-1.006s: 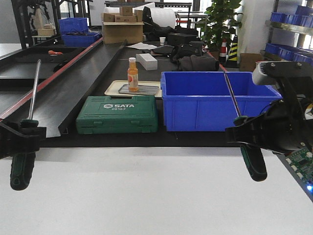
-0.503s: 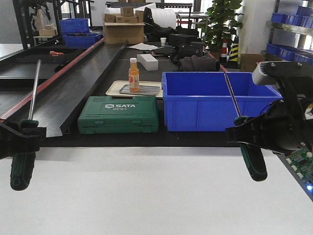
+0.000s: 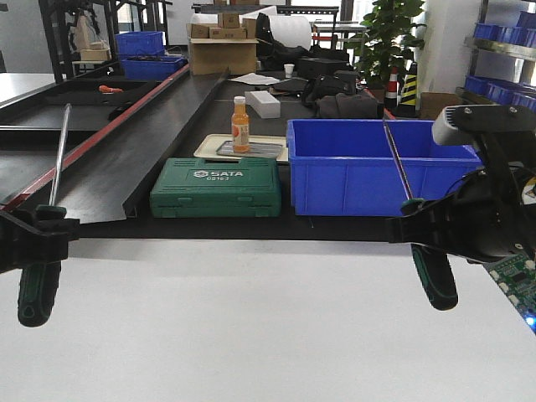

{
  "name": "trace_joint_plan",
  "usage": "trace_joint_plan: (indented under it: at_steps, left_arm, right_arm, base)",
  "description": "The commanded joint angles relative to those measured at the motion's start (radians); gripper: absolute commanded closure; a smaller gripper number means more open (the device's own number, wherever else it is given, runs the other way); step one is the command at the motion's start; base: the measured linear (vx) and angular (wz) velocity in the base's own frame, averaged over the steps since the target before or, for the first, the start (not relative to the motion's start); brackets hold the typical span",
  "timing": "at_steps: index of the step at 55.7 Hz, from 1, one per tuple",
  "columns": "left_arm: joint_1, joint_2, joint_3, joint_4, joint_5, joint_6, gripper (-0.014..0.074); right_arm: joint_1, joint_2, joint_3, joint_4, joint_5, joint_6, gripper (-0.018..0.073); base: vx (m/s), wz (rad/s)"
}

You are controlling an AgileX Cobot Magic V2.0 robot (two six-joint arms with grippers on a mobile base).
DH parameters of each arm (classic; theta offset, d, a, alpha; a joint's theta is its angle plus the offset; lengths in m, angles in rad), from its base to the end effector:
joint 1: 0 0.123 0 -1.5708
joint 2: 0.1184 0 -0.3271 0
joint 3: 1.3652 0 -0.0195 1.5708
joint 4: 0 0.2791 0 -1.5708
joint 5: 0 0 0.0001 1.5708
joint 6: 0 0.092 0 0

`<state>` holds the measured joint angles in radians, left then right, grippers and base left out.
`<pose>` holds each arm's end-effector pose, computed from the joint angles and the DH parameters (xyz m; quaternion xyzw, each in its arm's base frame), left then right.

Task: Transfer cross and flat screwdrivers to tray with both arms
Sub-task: 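Hold both screwdrivers upright while the base drives to the conveyor station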

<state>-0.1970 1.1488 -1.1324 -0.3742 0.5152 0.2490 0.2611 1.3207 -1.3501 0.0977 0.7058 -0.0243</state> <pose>0.2537 -0.0676 0.4378 0.0980 0.8297 -0.1502 0.5287 0.2964 0.0852 0.4482 -0.1076 0.8745 0.1007 0.4621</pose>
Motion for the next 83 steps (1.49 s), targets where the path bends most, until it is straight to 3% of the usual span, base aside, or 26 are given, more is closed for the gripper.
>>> trace_joint_plan:
  at_steps: [1,42,83]
  left_arm:
    - [-0.004,-0.020,-0.027,-0.021,-0.084,-0.008,0.0594]
    - [-0.004,-0.020,-0.027,-0.021,-0.084,-0.008,0.0594]
    - [-0.004,-0.020,-0.027,-0.021,-0.084,-0.008,0.0594]
  right_arm:
    - [-0.002,-0.035,-0.034,-0.003,-0.082,-0.005,0.0567]
    - [-0.002,-0.035,-0.034,-0.003,-0.081,-0.005,0.0567]
    - [-0.002,-0.035,-0.034,-0.003,-0.081,-0.005,0.0567]
  base:
    - [-0.16,0.04]
    - [-0.15,-0.16]
    - [-0.17,-0.54]
